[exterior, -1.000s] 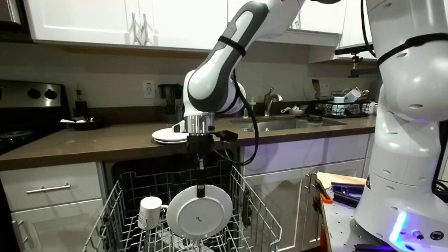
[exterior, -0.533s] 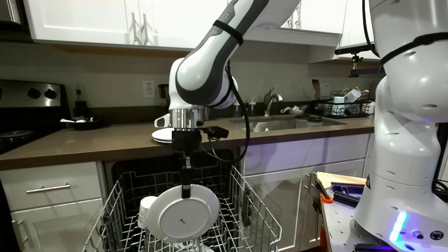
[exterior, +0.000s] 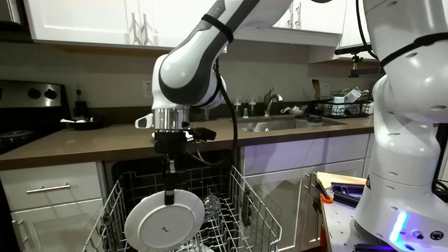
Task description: Move the plate to the left
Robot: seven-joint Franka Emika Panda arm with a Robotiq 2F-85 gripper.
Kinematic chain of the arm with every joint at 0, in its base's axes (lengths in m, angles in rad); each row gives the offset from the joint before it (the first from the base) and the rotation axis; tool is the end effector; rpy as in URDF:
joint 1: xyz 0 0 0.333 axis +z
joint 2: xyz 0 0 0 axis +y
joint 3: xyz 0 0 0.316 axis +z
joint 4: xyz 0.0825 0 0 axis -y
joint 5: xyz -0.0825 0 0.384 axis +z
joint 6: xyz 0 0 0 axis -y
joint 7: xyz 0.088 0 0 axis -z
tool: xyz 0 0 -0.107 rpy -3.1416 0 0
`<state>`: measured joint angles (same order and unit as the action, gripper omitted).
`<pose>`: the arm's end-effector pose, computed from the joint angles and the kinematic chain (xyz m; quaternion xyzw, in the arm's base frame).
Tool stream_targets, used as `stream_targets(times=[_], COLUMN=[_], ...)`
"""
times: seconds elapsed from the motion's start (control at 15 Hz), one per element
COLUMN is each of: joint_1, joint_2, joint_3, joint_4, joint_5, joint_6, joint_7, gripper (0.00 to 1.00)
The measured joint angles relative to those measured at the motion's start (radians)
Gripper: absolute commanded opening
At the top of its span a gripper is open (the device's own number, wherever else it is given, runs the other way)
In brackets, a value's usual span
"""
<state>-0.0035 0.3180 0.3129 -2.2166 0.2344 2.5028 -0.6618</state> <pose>0.5239 0.1670 0.2374 -0.9210 -0.3716 -0.0084 0.1171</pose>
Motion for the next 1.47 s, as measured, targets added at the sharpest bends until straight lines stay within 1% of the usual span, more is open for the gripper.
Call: stream_targets(times=[0.6, 1.2, 1.47], joint_1=[0.022, 0.034, 0.036], joint_2=[0.099, 0.143, 0.17], joint_3=[0.005, -0.001, -0.002], joint_4=[0.089, 0.127, 0.133], joint_5=[0.003, 0.003, -0.002], joint_6=[-0.078, -0.068, -0.032], joint_7=[0.0, 0.043, 0.045], gripper=[0.07, 0.07, 0.07])
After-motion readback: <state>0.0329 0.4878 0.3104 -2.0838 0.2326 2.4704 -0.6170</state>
